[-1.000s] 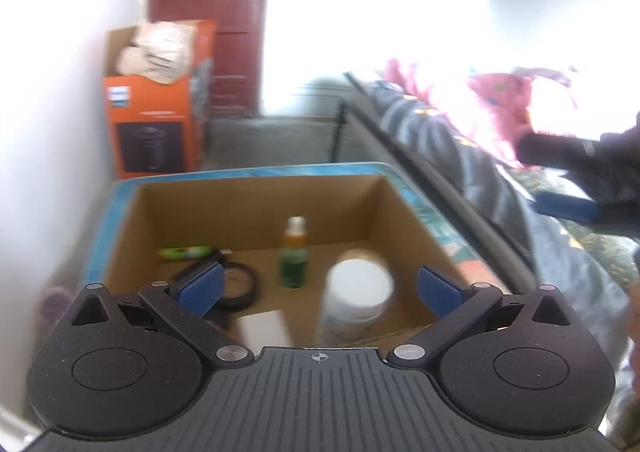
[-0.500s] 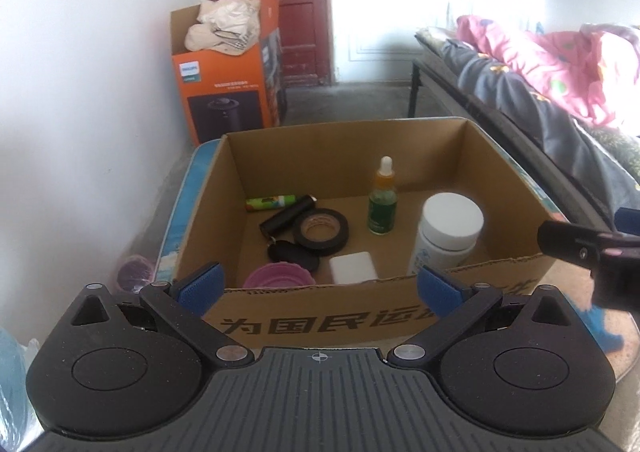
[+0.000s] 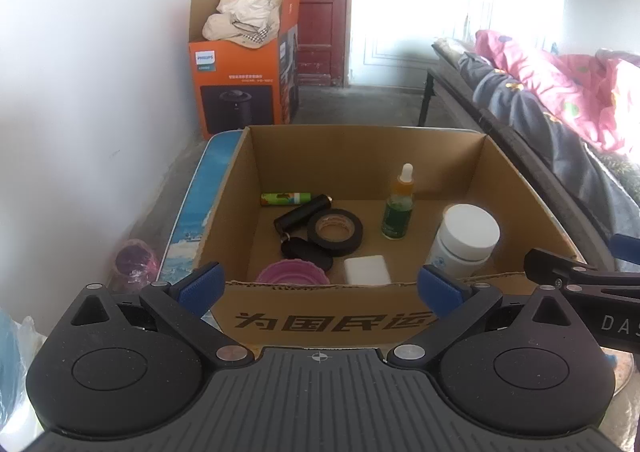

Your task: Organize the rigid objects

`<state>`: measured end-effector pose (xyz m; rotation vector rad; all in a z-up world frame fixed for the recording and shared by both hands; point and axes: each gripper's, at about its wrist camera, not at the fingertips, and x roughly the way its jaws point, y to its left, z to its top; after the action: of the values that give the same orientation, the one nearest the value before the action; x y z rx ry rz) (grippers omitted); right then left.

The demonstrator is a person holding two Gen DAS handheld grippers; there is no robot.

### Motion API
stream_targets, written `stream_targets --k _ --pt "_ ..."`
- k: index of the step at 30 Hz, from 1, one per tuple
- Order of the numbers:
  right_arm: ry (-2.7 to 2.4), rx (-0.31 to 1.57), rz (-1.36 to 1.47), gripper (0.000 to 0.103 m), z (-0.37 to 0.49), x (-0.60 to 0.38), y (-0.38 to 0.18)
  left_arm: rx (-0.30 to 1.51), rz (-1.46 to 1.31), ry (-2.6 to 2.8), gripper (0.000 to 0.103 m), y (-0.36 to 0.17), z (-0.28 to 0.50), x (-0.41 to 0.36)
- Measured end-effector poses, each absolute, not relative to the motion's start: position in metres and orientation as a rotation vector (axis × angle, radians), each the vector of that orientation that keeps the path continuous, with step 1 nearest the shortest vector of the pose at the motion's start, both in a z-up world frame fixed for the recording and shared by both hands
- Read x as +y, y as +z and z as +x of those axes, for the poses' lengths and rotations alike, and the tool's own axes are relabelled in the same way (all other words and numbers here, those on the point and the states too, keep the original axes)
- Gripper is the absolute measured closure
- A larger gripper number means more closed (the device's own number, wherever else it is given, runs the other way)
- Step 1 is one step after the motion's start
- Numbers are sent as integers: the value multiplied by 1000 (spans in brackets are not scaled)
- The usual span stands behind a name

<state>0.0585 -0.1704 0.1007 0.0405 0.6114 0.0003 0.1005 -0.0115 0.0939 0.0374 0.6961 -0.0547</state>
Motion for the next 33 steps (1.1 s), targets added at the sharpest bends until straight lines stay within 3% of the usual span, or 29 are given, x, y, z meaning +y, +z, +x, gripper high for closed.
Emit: stream_targets --k 33 --pt "2 650 10 0 61 -165 95 730 56 -39 0 91 103 -4"
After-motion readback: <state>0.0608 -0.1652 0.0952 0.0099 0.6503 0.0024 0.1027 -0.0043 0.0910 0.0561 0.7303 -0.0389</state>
